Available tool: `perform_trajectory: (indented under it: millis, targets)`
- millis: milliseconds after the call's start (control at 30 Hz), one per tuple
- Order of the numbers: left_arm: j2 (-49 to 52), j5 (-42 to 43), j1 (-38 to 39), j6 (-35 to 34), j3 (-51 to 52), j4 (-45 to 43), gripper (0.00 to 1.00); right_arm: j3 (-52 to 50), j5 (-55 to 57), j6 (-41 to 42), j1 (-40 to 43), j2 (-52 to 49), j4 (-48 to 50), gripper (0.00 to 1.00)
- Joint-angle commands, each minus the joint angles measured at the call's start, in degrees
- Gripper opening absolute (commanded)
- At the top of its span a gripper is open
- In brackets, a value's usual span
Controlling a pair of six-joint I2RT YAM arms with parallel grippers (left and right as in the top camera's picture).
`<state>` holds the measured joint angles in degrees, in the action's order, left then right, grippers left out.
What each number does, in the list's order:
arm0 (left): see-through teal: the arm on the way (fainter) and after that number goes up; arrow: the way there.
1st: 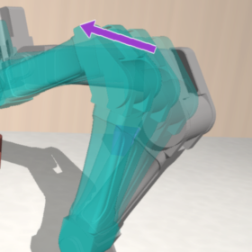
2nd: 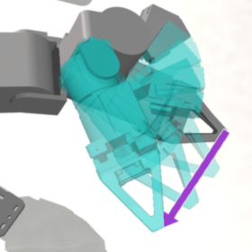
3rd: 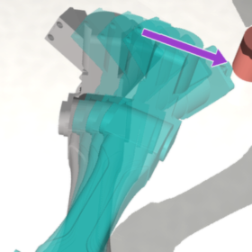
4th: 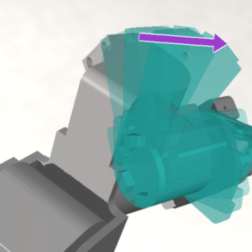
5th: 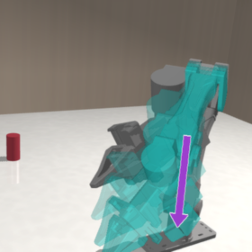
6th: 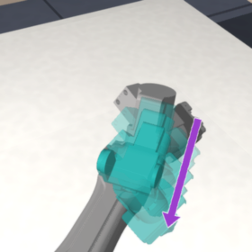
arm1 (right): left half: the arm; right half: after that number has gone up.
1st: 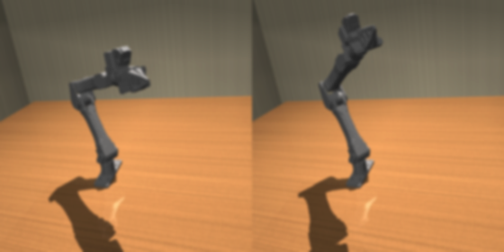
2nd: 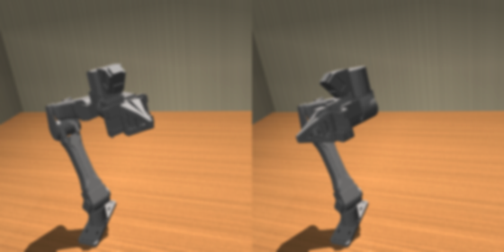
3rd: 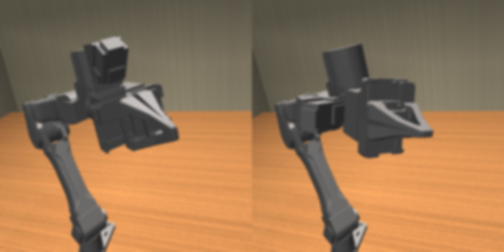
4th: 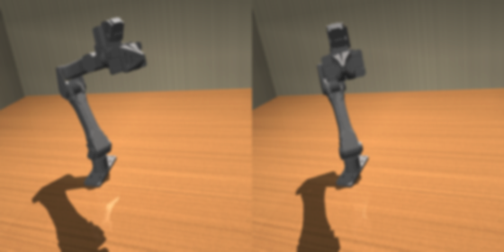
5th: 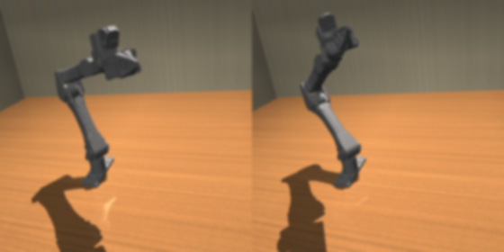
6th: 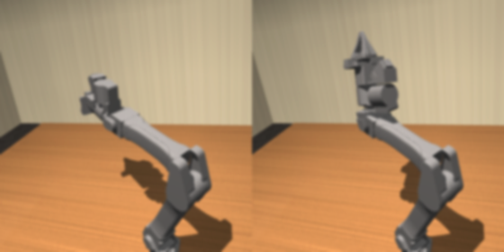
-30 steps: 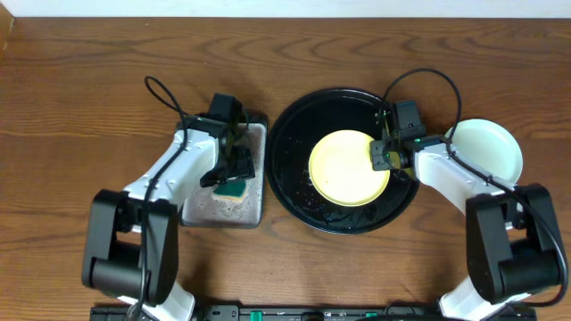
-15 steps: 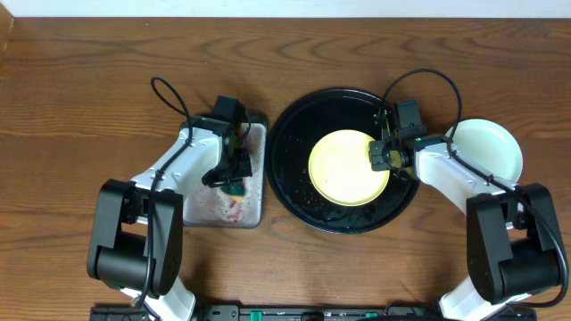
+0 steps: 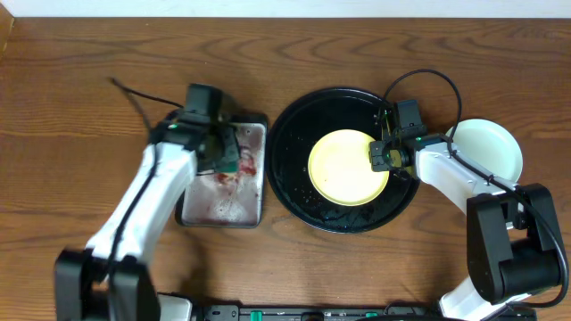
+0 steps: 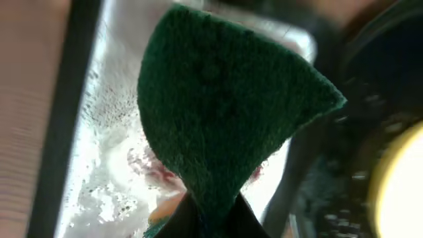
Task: Clean dirty plates on tray and stack at the side
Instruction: 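Lift the sponge out of the soapy tray with the left gripper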
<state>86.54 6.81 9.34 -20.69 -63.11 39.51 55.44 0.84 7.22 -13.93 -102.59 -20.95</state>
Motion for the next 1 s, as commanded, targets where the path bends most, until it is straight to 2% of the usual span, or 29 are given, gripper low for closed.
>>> perform_trajectory:
  millis: [0,167,467,633,967]
  targets:
    - [-2.89,9.4,-3.19,3.76,-0.59,-0.79,0.07,-0.44,0.33,1.07,0.22,-0.74,-0.7,0.06]
    - [-2.95,21.92,-8.33,7.89,-0.48,-1.84,0.07,-0.44,0.33,1.07,0.22,-0.74,-1.03,0.06]
    - [-2.95,53.53,-19.41,23.12,-0.28,-3.3,0.07,-0.44,0.35,1.07,0.24,-0.74,-1.16,0.06]
    - [-2.95,55.6,-21.81,23.71,-0.07,-3.34,0.07,-0.44,0.33,1.07,0.24,-0.74,-1.16,0.06]
    - [-2.95,55.58,-21.92,23.71,-0.07,-3.34,0.07,-0.44,0.35,1.07,0.22,-0.74,-1.11,0.05]
